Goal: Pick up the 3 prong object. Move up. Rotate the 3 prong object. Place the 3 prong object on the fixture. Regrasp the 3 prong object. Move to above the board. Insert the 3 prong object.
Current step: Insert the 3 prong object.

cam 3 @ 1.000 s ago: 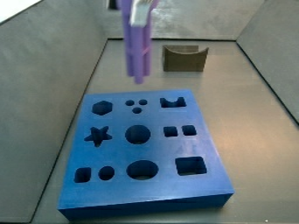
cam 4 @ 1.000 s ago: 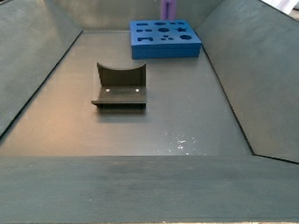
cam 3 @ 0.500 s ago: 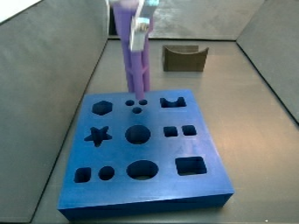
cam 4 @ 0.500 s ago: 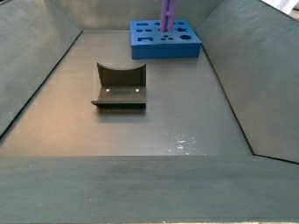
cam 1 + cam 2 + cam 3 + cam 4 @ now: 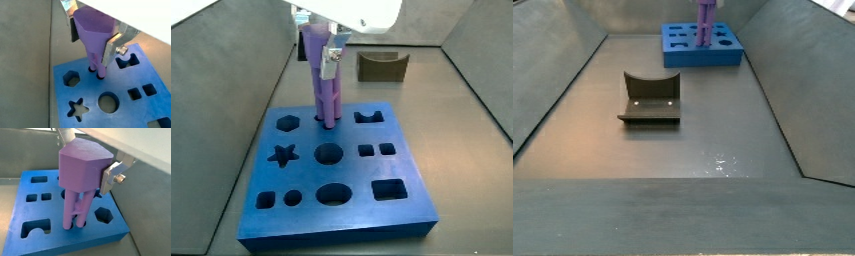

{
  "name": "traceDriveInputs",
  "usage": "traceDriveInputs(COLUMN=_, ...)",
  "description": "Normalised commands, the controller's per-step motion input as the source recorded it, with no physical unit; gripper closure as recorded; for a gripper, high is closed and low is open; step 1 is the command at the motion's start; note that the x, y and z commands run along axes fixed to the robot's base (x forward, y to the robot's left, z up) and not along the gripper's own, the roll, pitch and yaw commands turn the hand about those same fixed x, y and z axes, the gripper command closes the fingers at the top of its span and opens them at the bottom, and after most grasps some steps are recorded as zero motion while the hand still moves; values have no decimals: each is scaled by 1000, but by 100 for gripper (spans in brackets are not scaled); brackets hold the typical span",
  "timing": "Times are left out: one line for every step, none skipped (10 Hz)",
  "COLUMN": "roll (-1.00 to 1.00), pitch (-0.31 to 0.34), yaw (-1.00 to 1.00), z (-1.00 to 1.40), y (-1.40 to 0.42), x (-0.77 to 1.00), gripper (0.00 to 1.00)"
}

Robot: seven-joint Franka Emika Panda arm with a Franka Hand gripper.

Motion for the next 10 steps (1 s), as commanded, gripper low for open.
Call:
traceDriveInputs(roll=-10, pitch=41, yaw=0, z=-220, y=-66, x=-60, gripper=100)
traceDriveInputs(roll=0, pitch=59, yaw=-14, z=-194, y=-100, x=-31, gripper=100)
traceDriveInputs(roll=0, pitch=67, yaw=-9, z=-111, y=-66, x=-26, gripper=100)
traceDriveInputs(roll=0, pitch=81, yaw=-31, z=-129, y=-37, x=-17, gripper=100)
traceDriveInputs(roll=39, pitch=124, yaw=-43, z=-109, y=-3, x=-17, gripper=100)
traceDriveInputs(roll=84, pitch=150, yaw=-66, z=-57, y=0, x=-163, gripper=100)
traceDriveInputs(roll=110, pitch=157, yaw=-114, z=-6, y=0, x=-243, gripper=100)
traceDriveInputs(roll=66, pitch=134, yaw=-146, z=-217, y=0, x=0, gripper=100)
traceDriveInputs(roll=54, pitch=143, yaw=-86, z=-591, y=-31, x=486, gripper=100)
traceDriveInputs(roll=47, pitch=189, yaw=-11, z=-720, y=0, x=751, gripper=100)
